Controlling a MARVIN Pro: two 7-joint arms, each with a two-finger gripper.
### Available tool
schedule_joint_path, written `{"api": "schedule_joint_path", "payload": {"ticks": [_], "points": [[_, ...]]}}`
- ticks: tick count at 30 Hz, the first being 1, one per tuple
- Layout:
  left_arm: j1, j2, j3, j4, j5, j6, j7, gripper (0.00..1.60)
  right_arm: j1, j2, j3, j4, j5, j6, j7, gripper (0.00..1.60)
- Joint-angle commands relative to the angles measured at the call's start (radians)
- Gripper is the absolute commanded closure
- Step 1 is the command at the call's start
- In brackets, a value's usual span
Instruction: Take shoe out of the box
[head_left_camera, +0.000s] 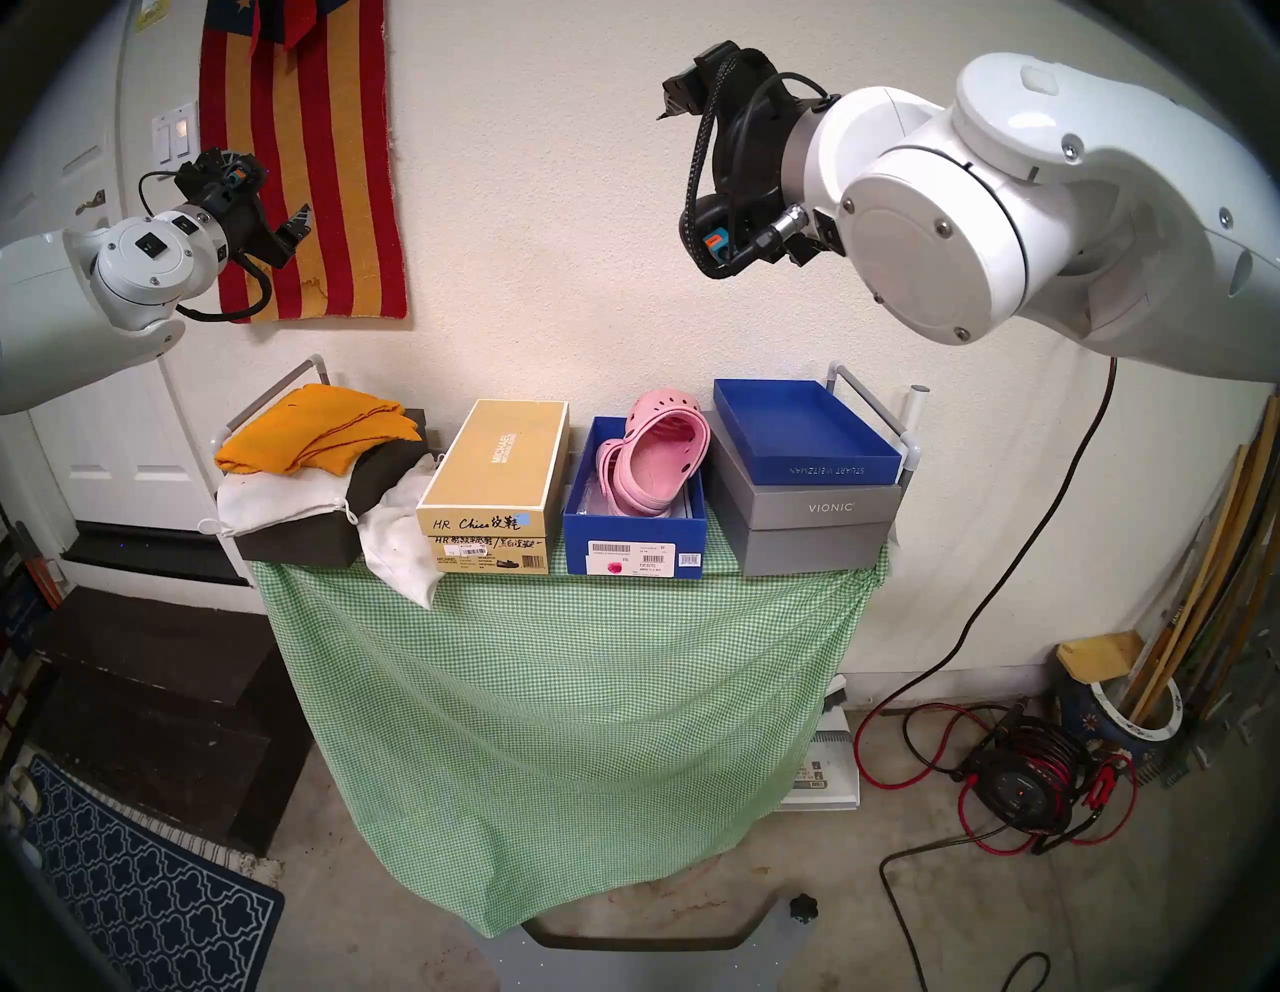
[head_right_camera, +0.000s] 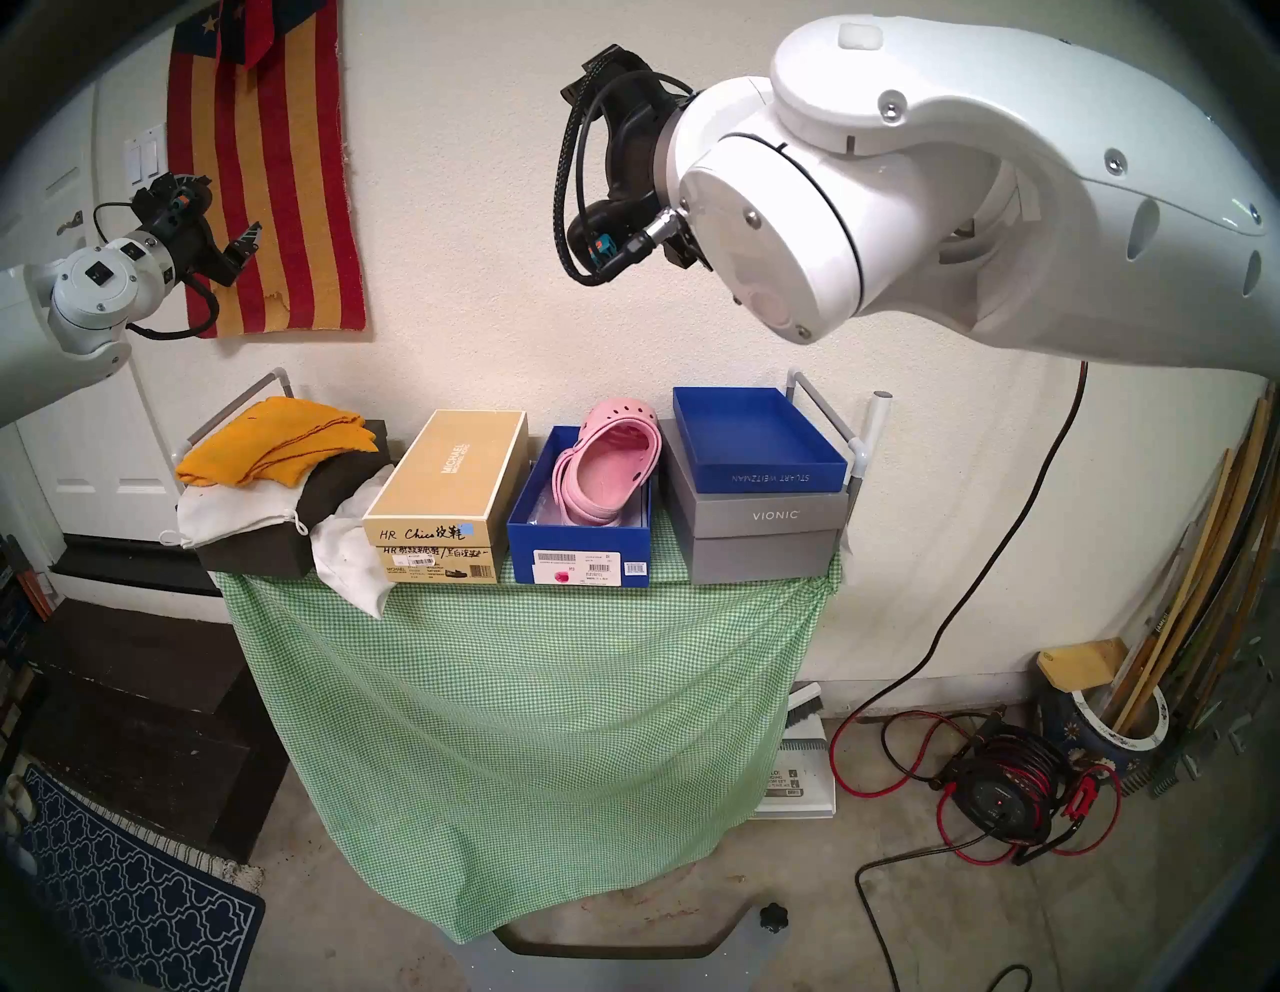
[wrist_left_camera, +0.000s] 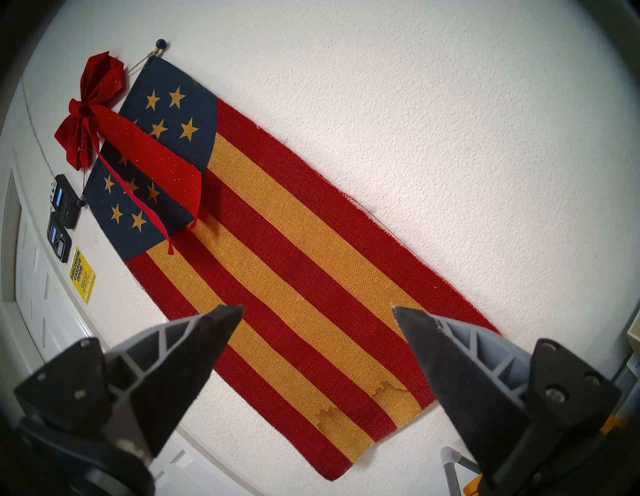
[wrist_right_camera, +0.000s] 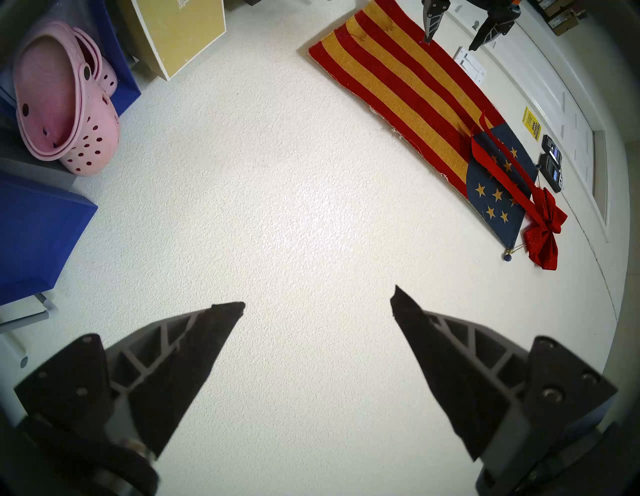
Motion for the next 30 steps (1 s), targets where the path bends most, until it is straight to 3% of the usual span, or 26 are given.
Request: {"api": "schedule_joint_path", "payload": {"ticks": [1,10,15,20,30], "points": [[0.000,0.000,0.000,0.000,0.000,0.000,0.000,0.00,-0.010,-0.074,-0.018,0.063,0.022,-0.045,0.049,0.00],[0.000,0.000,0.000,0.000,0.000,0.000,0.000,0.00,-0.138,-0.143,-0.005,0.103,0.095,0.017,0.010,0.00],[0.000,0.000,0.000,0.000,0.000,0.000,0.000,0.00,-0.208,-0.111,0.040,0.075,0.162,0.101,-0.095,0.00],[0.000,0.000,0.000,0.000,0.000,0.000,0.000,0.00,-0.268,-0.112,0.031,0.072,0.237,0.182,-0.171,0.00],[0.000,0.000,0.000,0.000,0.000,0.000,0.000,0.00,-0.387,-0.168,-0.005,0.131,0.360,0.187,-0.333,0.00]]}}
